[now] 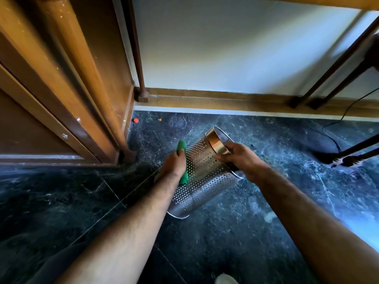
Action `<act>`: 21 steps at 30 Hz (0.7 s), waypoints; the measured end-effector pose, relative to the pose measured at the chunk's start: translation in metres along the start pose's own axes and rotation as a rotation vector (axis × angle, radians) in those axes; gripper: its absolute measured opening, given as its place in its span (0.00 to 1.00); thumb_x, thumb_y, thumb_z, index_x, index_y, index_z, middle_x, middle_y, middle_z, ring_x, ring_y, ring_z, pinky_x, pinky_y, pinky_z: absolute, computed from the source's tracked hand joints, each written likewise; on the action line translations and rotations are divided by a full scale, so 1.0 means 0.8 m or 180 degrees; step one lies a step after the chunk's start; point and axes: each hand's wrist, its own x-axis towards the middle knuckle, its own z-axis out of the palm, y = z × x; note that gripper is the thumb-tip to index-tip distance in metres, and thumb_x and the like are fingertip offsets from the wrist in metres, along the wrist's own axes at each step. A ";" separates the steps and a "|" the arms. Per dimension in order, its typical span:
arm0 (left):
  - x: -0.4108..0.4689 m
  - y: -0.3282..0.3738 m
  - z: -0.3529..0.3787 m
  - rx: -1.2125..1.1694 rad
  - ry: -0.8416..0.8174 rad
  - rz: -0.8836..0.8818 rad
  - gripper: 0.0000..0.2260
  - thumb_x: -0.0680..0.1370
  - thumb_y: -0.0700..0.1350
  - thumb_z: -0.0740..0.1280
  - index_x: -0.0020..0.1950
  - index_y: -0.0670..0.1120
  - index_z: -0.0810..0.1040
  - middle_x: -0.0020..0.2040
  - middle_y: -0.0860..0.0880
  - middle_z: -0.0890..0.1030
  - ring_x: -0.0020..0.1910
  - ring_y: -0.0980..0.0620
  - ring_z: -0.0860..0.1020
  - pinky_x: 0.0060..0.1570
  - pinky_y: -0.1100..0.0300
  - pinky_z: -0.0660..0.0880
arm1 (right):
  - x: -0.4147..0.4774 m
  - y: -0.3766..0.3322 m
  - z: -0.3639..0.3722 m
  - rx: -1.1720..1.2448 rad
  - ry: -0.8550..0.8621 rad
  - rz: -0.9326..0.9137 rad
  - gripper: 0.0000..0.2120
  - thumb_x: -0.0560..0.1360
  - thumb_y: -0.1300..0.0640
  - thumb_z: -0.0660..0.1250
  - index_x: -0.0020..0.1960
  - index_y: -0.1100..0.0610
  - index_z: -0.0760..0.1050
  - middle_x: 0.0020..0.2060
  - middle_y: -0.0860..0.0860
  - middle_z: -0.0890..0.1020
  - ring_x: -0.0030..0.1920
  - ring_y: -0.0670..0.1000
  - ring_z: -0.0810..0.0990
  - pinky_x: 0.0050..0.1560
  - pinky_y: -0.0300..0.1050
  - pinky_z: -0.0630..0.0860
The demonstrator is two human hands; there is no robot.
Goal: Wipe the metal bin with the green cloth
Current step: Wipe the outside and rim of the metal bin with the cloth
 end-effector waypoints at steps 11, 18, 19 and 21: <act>-0.021 0.017 0.013 -0.0045 0.0882 0.2046 0.23 0.81 0.58 0.55 0.66 0.44 0.76 0.63 0.44 0.81 0.58 0.45 0.80 0.57 0.52 0.77 | 0.003 0.011 0.004 0.0098 -0.0065 -0.0109 0.10 0.71 0.60 0.76 0.51 0.59 0.81 0.44 0.55 0.87 0.39 0.52 0.84 0.42 0.47 0.82; 0.021 -0.056 -0.023 0.0566 0.0348 0.0180 0.23 0.83 0.55 0.53 0.64 0.41 0.77 0.63 0.36 0.79 0.61 0.36 0.77 0.61 0.50 0.72 | 0.007 0.013 0.016 0.0582 0.0069 -0.0137 0.06 0.72 0.65 0.73 0.49 0.60 0.81 0.42 0.57 0.85 0.41 0.54 0.84 0.45 0.49 0.80; 0.025 -0.046 -0.031 0.0547 0.0076 -0.0038 0.24 0.83 0.56 0.52 0.66 0.41 0.76 0.65 0.36 0.78 0.63 0.37 0.77 0.61 0.51 0.71 | 0.004 0.010 0.019 0.0554 -0.0051 -0.0200 0.06 0.73 0.67 0.73 0.49 0.60 0.81 0.42 0.57 0.85 0.39 0.52 0.84 0.42 0.46 0.81; 0.027 -0.018 -0.039 0.0170 -0.0372 -0.0286 0.29 0.82 0.62 0.50 0.67 0.43 0.76 0.66 0.38 0.78 0.64 0.39 0.77 0.60 0.53 0.71 | 0.000 0.007 0.023 0.0337 -0.0241 -0.0288 0.07 0.73 0.69 0.71 0.50 0.61 0.80 0.43 0.58 0.85 0.38 0.50 0.85 0.39 0.43 0.83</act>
